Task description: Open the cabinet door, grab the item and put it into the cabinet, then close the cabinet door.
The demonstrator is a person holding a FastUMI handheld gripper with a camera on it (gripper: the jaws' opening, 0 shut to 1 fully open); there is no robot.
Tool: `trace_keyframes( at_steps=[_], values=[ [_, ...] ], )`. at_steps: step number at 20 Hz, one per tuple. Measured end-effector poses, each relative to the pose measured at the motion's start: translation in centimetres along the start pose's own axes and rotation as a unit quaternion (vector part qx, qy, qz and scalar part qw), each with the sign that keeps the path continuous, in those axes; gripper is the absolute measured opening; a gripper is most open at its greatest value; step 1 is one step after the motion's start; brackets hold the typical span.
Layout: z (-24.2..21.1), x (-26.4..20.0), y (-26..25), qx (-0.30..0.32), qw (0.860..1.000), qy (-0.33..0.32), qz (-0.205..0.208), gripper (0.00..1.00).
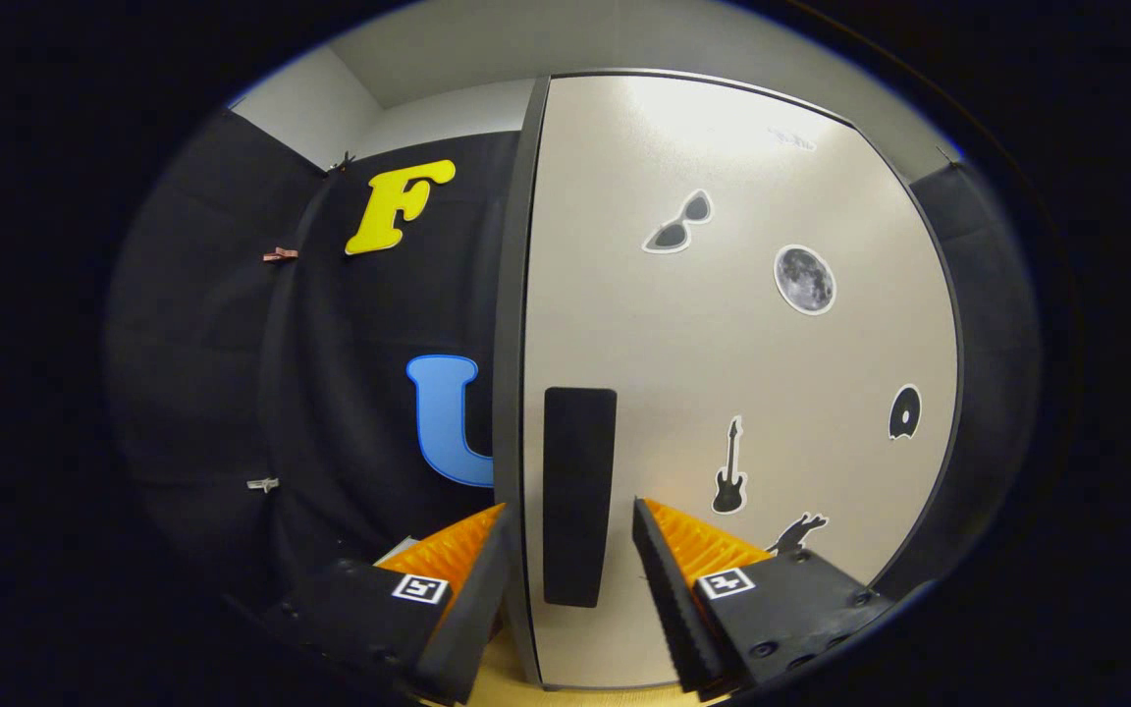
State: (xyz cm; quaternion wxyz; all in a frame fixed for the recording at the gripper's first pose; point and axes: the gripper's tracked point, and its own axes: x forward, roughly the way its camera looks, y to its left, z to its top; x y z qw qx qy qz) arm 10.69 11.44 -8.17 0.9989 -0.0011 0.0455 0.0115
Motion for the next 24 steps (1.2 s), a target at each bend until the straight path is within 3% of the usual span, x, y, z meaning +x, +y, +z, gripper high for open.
trace_keyframes(
  at_steps=[2,3,5,7,8,15,24],
  values=[
    [-0.3,0.6,0.3,0.002,1.000,0.002,-0.001,0.62],
    [-0.6,0.9,0.5,0.003,1.000,0.005,0.001,0.62],
    [-0.5,0.8,-0.1,0.000,1.000,0.005,-0.017,0.43],
    [-0.5,0.8,-0.2,0.004,1.000,0.007,-0.015,0.39],
    [-0.7,1.1,-0.1,0.006,1.000,0.008,-0.015,0.29],
    [-0.7,0.3,-0.1,0.006,1.000,0.020,0.010,0.28],
    [-0.2,-4.1,-0.4,0.004,0.999,0.019,0.030,0.29]
  ],
)
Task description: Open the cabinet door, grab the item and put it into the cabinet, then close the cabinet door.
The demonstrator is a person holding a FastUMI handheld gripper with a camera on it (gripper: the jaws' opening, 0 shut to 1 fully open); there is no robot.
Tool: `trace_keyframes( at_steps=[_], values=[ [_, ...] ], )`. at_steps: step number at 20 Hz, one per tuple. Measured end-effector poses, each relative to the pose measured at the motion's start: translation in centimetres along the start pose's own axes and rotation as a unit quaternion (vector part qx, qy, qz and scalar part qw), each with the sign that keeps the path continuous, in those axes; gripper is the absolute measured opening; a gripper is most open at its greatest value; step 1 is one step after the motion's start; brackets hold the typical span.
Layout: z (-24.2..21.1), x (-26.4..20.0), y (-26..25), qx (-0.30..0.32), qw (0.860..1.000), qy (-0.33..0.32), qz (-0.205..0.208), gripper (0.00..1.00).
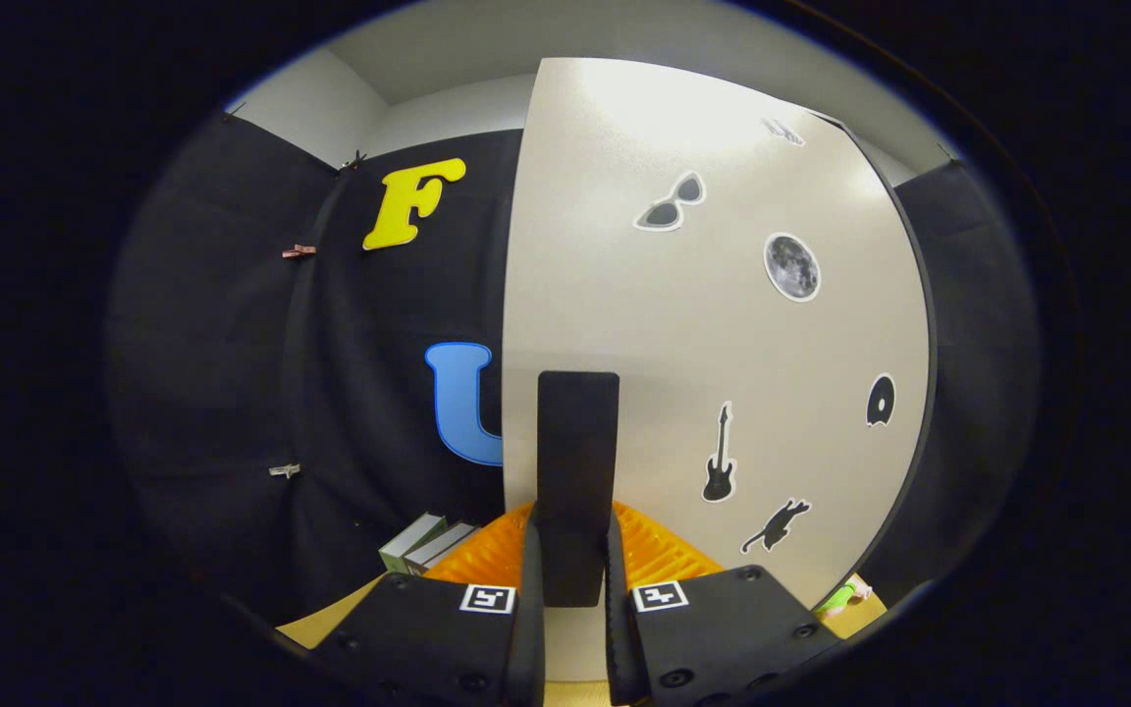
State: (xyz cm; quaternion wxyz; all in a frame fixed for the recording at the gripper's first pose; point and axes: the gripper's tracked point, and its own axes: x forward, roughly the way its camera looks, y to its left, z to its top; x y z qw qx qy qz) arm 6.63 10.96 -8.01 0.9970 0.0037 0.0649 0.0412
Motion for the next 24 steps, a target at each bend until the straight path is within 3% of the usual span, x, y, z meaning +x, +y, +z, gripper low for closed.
trace_keyframes(
  at_steps=[6,18,24],
  values=[
    [0.7,-5.0,-0.6,-0.008,1.000,-0.010,0.025,0.28],
    [1.2,-15.4,-6.8,0.009,0.987,-0.010,0.160,0.28],
    [1.5,-18.6,-11.8,0.019,0.985,-0.019,0.173,0.28]
  ],
)
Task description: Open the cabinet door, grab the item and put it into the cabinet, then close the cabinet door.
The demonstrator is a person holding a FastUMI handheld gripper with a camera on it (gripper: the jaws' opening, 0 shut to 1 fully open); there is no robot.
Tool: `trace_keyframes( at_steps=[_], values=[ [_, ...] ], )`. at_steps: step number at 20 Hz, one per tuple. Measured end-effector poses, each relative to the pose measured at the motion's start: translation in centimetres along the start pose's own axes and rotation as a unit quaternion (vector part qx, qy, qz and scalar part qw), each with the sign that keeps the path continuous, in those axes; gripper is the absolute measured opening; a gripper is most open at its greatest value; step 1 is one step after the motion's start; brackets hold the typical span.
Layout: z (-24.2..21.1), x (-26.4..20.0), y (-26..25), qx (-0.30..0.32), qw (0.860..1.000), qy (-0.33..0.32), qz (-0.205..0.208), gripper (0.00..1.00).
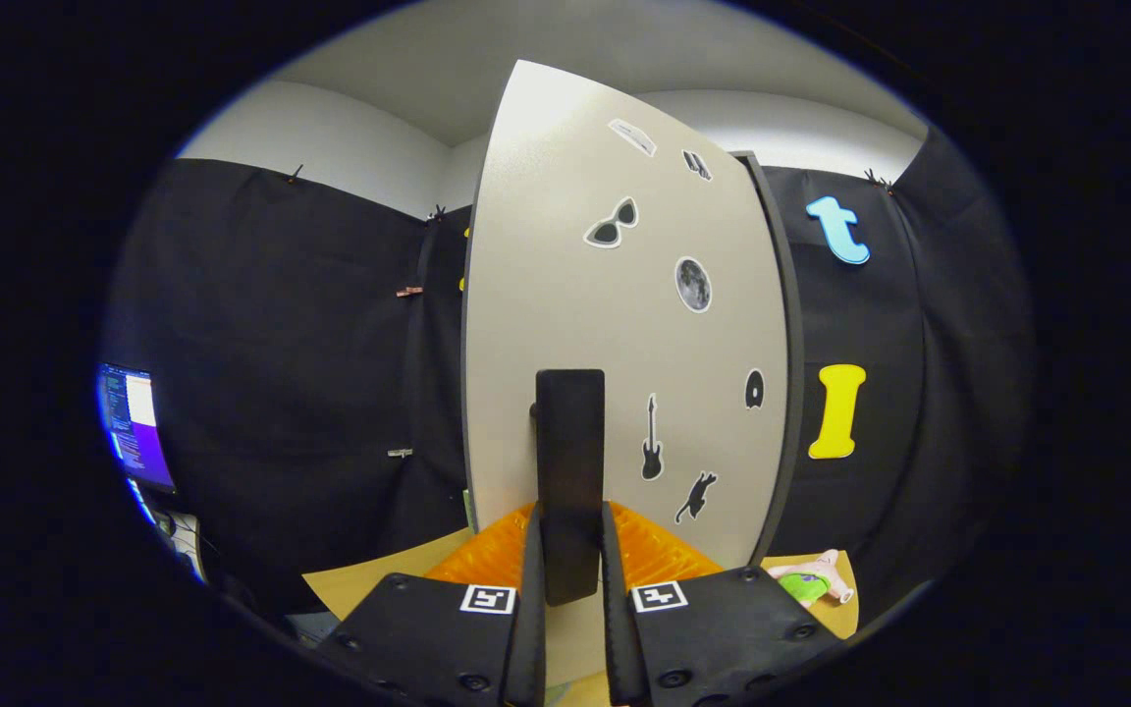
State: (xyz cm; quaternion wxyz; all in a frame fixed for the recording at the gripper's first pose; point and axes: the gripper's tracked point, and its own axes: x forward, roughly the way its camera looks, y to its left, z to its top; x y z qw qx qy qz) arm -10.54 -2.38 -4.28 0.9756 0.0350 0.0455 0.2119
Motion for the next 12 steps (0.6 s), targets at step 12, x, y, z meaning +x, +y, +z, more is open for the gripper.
trace_keyframes(
  at_steps=[12],
  values=[
    [0.1,-4.3,-7.6,-0.040,0.996,-0.003,-0.081,0.27]
  ],
)
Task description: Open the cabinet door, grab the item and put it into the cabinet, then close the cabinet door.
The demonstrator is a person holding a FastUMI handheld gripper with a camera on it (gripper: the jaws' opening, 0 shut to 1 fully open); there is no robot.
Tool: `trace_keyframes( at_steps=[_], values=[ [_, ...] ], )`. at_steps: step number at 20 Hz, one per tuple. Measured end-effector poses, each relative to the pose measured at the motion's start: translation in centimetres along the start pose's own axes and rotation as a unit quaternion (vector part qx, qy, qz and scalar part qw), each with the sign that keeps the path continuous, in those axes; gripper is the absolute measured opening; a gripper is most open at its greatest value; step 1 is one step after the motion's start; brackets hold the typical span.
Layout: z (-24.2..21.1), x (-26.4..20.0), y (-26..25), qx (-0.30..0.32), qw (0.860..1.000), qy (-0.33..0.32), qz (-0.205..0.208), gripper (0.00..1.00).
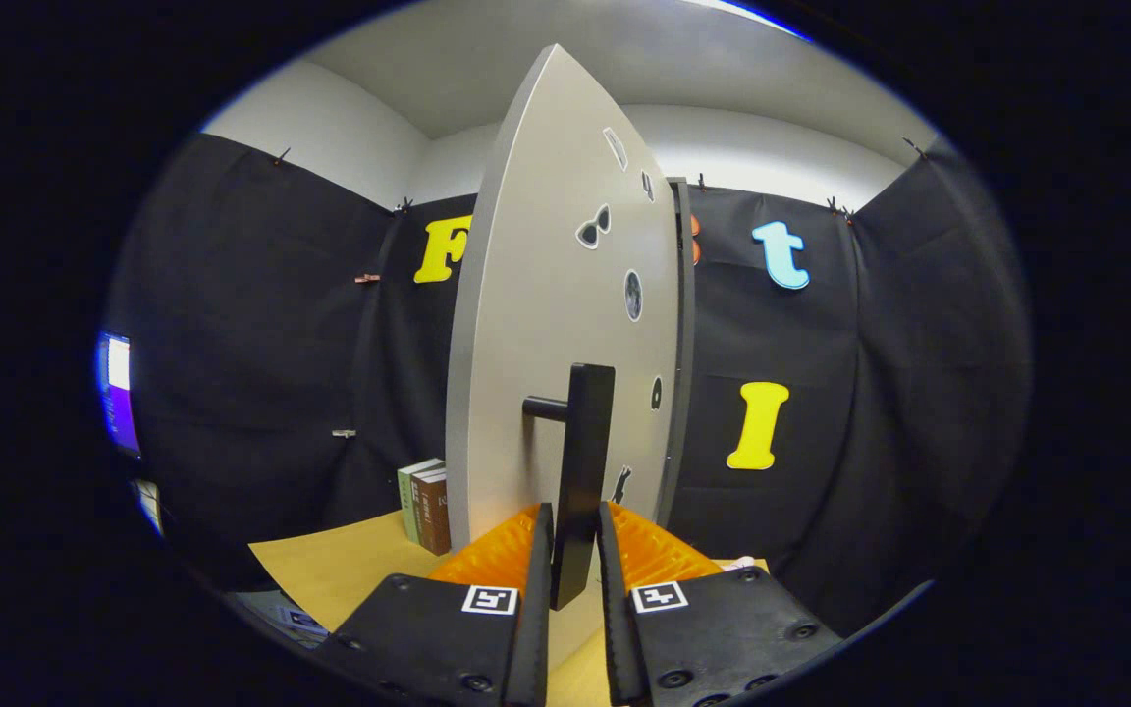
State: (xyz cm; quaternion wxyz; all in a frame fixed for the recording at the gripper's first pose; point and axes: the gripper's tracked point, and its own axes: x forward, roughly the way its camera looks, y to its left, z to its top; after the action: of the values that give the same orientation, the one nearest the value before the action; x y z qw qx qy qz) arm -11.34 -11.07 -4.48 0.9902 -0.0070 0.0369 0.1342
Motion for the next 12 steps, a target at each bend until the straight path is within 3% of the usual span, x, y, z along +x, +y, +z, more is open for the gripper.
trace_keyframes(
  at_steps=[7,12],
  values=[
    [0.1,-0.6,-4.3,0.030,0.998,-0.008,-0.054,0.23],
    [0.2,-2.9,-3.7,0.032,0.998,-0.008,-0.047,0.23]
  ],
)
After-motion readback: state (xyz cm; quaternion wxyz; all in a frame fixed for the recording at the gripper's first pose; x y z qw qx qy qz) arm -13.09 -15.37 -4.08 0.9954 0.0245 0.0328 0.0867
